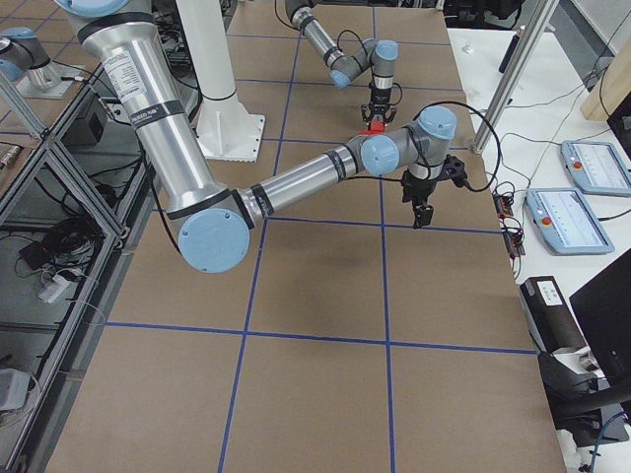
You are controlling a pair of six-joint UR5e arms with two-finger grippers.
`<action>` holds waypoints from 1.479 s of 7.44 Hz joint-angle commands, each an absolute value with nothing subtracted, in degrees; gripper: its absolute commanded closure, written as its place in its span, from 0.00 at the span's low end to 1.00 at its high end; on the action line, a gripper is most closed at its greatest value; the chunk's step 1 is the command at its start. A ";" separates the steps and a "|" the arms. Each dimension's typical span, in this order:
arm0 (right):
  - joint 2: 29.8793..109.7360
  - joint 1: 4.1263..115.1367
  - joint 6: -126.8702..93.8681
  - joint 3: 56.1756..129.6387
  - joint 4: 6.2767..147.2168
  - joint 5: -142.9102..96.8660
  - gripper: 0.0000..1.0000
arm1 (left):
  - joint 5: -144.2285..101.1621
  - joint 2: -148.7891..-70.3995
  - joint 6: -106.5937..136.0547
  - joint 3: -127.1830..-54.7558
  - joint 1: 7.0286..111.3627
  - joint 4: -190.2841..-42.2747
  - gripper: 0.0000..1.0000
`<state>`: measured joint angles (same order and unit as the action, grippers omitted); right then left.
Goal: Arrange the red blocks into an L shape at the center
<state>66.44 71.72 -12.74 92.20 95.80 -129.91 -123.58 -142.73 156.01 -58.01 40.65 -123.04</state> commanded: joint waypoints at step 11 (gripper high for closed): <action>66.45 71.72 -12.74 92.20 95.80 -129.81 0.01 | -121.73 -143.00 158.82 -58.01 40.61 -123.49 0.00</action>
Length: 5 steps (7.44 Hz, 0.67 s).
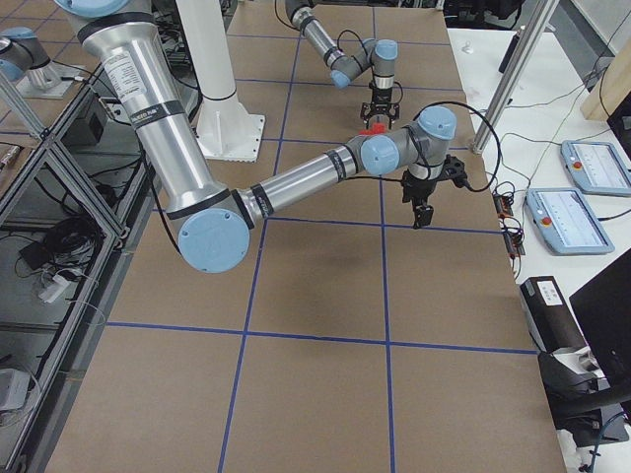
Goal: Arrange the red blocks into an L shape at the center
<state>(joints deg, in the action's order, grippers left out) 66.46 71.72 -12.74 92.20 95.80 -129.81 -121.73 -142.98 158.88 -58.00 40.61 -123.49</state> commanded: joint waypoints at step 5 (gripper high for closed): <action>65.92 71.72 -12.83 92.20 95.89 -129.90 0.01 | -129.34 -142.39 158.65 -63.00 44.01 -119.55 0.00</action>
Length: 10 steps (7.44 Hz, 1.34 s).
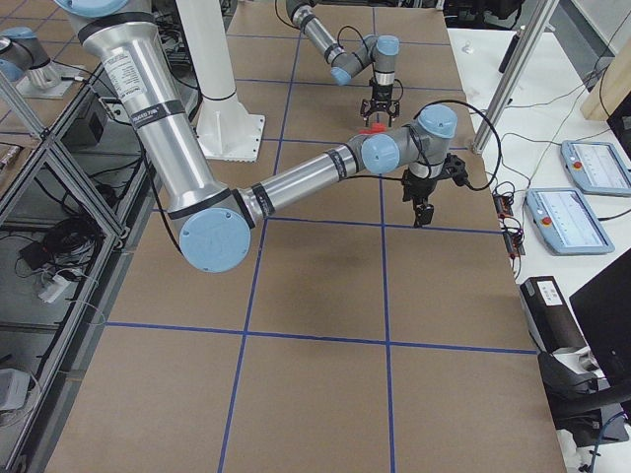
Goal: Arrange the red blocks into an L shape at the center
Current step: 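Open the left gripper and lift it away from the cubes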
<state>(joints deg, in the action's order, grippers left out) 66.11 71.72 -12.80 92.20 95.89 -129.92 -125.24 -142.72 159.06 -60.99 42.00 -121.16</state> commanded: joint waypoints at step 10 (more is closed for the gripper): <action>73.02 73.47 -12.13 93.07 93.69 -129.18 0.01 | -133.86 -95.22 64.23 -92.11 68.95 -118.83 0.00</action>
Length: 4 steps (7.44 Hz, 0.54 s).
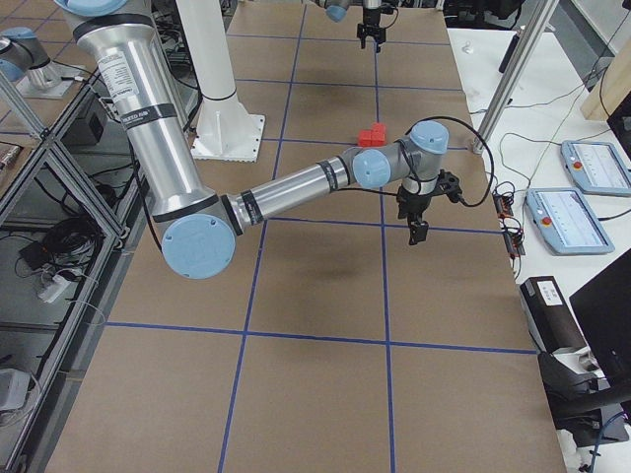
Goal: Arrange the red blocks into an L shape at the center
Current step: 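Open the left gripper and lift it away from the cubes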
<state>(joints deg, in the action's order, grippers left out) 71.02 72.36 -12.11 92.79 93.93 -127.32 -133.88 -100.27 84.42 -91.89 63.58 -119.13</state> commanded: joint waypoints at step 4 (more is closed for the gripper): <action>75.32 75.93 -12.04 93.25 93.60 -131.57 0.01 | -134.03 -86.67 15.68 -91.59 84.67 -111.63 0.00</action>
<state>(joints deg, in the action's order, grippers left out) 74.75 75.48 -12.05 93.22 93.62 -131.42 -133.94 -89.32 31.19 -92.30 78.91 -112.92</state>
